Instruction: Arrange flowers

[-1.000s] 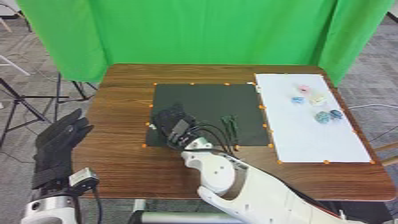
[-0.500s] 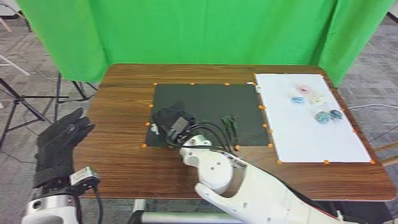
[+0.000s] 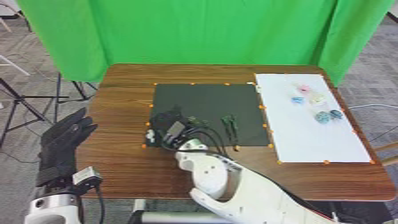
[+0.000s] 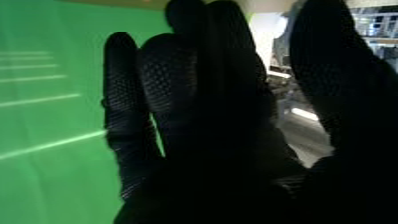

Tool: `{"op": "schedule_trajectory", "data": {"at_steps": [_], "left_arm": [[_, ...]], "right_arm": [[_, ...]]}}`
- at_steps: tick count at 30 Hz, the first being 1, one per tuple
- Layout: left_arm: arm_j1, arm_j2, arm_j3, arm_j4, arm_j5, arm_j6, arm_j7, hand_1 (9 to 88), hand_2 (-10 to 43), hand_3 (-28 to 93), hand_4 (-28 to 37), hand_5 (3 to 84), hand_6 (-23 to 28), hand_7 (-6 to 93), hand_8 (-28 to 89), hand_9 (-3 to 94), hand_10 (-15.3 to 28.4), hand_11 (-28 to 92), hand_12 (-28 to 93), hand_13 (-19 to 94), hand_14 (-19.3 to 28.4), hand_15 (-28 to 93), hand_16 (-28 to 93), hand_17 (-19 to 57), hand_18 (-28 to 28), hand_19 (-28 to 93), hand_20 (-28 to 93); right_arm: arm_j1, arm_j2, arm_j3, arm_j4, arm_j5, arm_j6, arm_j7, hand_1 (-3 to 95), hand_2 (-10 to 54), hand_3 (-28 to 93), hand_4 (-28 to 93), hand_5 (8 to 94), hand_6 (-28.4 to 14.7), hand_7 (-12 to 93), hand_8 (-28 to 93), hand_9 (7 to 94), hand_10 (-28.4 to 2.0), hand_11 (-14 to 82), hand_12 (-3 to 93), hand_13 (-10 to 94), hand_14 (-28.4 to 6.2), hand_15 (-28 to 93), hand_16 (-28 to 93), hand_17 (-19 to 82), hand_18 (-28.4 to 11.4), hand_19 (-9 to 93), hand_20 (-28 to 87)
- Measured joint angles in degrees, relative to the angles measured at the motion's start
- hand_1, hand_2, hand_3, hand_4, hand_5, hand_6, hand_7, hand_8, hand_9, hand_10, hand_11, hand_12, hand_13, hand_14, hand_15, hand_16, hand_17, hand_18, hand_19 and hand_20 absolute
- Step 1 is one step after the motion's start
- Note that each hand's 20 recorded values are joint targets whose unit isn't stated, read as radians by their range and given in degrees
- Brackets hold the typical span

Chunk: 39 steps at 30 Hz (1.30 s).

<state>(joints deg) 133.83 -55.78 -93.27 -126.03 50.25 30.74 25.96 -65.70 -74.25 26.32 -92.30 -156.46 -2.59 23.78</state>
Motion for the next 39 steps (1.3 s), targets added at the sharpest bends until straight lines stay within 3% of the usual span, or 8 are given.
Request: {"op": "schedule_trajectory", "data": {"at_steps": [11,14,17,24,29,31,32,39], "left_arm": [[-0.81,0.59,0.72,0.13,-0.01,-0.03,-0.10,26.7,4.1,82,-19.2,42.0,11.5,15.4,-11,34.4,20.0,40,7,24,27.0,67,-17,-9.1,21.4,60,3],[-1.00,0.82,0.82,0.15,-0.08,0.00,-0.04,26.8,4.1,82,-19.1,42.0,11.5,15.5,-11,34.4,20.0,40,7,24,26.9,67,-17,-9.1,21.3,60,3],[-1.03,1.36,1.04,0.16,-0.62,0.13,0.26,26.9,3.9,82,-19.0,42.0,11.5,15.5,-11,34.4,20.0,40,7,24,26.9,67,-17,-9.1,21.4,60,3],[-1.03,2.72,1.74,0.32,-1.78,0.55,1.12,27.0,3.7,82,-18.8,42.0,11.5,15.5,-11,34.4,20.0,40,7,24,26.9,67,-17,-9.1,21.4,60,3],[-1.27,2.78,1.92,0.46,-1.79,0.55,1.05,27.2,3.5,82,-18.6,42.0,11.5,15.4,-11,34.4,20.0,40,7,24,26.9,67,-18,-9.1,21.4,60,3],[-1.32,2.79,1.92,0.46,-1.79,0.55,0.99,27.2,3.5,82,-18.5,42.0,11.6,15.5,-11,34.4,20.0,40,7,24,26.9,67,-18,-9.1,21.3,60,3],[-1.32,2.79,1.92,0.46,-1.79,0.55,0.96,27.2,3.4,82,-18.5,41.9,11.6,15.5,-11,34.4,20.0,40,7,24,26.9,67,-18,-9.1,21.3,60,3],[-1.41,3.02,1.99,0.46,-1.79,0.67,0.87,27.4,3.1,82,-18.3,41.8,11.5,15.6,-11,34.5,20.0,40,7,24,26.9,67,-18,-9.1,21.2,60,3]], "right_arm": [[4.16,0.31,-4.37,1.46,1.87,2.88,5.23,36.5,-9.5,81,-27,69.3,-4.4,26,-13,67.8,-16.1,36.4,19.1,65,-10.8,77,17,30,-21.7,87,-2],[4.79,0.30,-4.44,1.95,1.89,3.70,5.39,39.1,-9.5,78,-28,68.9,-4.2,32,0,68.5,-16.0,38.4,19.5,66,-10.5,77,17,30,-21.8,88,-2],[5.22,0.40,-4.80,2.09,2.19,4.22,5.84,40.8,-9.5,77,-28,68.8,-4.4,35,4,68.6,-15.9,39.1,19.6,66,-10.5,77,18,30,-21.8,88,-2],[4.19,0.07,-3.29,1.76,1.27,3.39,5.50,42.8,-9.5,76,-28,68.5,-4.6,36,6,68.4,-15.9,39.4,19.9,66,-10.5,77,18,30,-21.9,88,-3],[0.50,-0.79,0.71,1.53,-3.82,1.59,1.36,43.3,-9.5,76,-28,68.4,-4.7,36,7,68.4,-16.0,39.4,20.0,66,-10.6,77,18,30,-21.8,88,-3],[-0.77,-1.09,1.64,1.53,-4.13,1.67,0.35,51.7,-9.5,76,-28,68.9,-2.2,52,8,73.5,-12.0,27.7,34.2,68,-7.8,75,24,31,-21.8,88,-2],[-1.06,-1.12,1.53,1.55,-3.90,1.96,0.40,52.6,-9.5,76,-28,69.0,-2.0,53,8,74.1,-11.5,26.4,35.5,68,-7.4,75,25,31,-21.8,88,-2],[-0.57,-1.22,-0.96,1.68,-1.33,5.85,1.16,53.5,-9.5,77,-28,73.6,-1.5,46,6,77.3,-10.6,21.8,34.5,69,-6.9,75,26,31,-21.8,87,-2]]}}
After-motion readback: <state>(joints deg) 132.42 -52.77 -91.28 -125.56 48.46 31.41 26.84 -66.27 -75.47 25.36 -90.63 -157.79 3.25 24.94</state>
